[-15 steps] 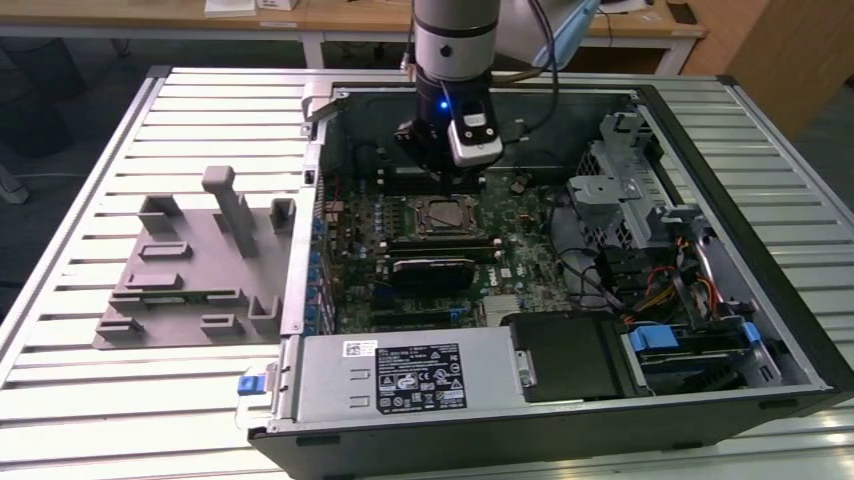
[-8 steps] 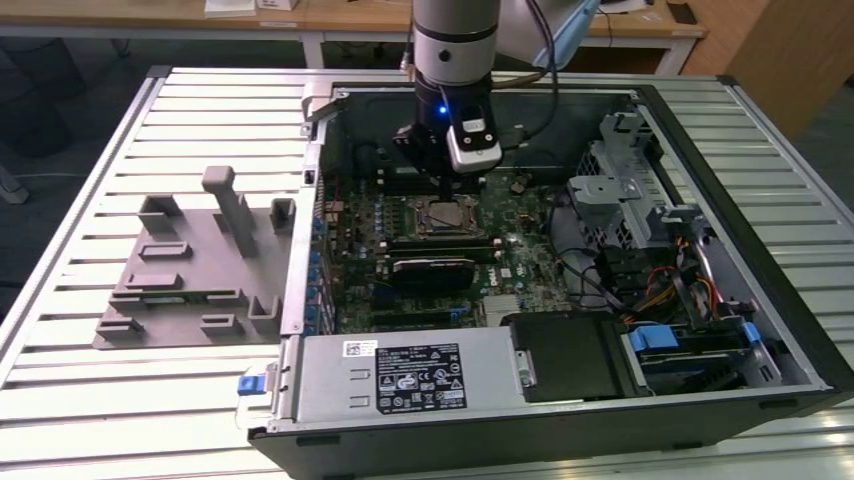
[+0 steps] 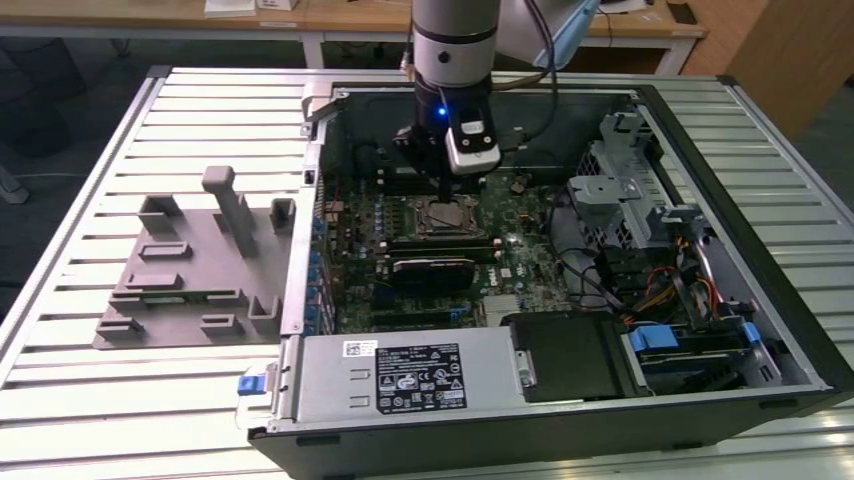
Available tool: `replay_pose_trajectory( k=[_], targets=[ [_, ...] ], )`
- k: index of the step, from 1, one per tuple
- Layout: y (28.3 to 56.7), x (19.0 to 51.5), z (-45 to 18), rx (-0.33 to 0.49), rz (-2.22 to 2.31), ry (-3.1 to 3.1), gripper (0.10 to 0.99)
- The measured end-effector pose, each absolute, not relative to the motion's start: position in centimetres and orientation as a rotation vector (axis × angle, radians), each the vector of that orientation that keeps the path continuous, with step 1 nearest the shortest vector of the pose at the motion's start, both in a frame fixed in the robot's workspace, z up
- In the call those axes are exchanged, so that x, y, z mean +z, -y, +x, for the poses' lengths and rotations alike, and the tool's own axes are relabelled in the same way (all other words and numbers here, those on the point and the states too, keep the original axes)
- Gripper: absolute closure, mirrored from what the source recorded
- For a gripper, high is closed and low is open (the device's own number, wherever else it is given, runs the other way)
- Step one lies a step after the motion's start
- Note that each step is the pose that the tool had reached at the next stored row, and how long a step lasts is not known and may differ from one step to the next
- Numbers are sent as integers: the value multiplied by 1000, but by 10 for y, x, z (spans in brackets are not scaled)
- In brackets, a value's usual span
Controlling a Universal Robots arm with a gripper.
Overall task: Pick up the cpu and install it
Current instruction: 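Install the second cpu locking lever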
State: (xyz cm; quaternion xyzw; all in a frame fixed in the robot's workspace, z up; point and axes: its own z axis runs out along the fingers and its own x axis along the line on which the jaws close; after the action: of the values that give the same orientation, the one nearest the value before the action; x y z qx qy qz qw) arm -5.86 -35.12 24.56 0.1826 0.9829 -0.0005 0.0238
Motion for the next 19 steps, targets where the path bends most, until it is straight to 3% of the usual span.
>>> replay_pose_trajectory(
  k=[10,19],
  targets=[
    [372,239,-59,-1,558,-3043,980],
    [373,235,-62,2,427,-3064,980]
  ],
)
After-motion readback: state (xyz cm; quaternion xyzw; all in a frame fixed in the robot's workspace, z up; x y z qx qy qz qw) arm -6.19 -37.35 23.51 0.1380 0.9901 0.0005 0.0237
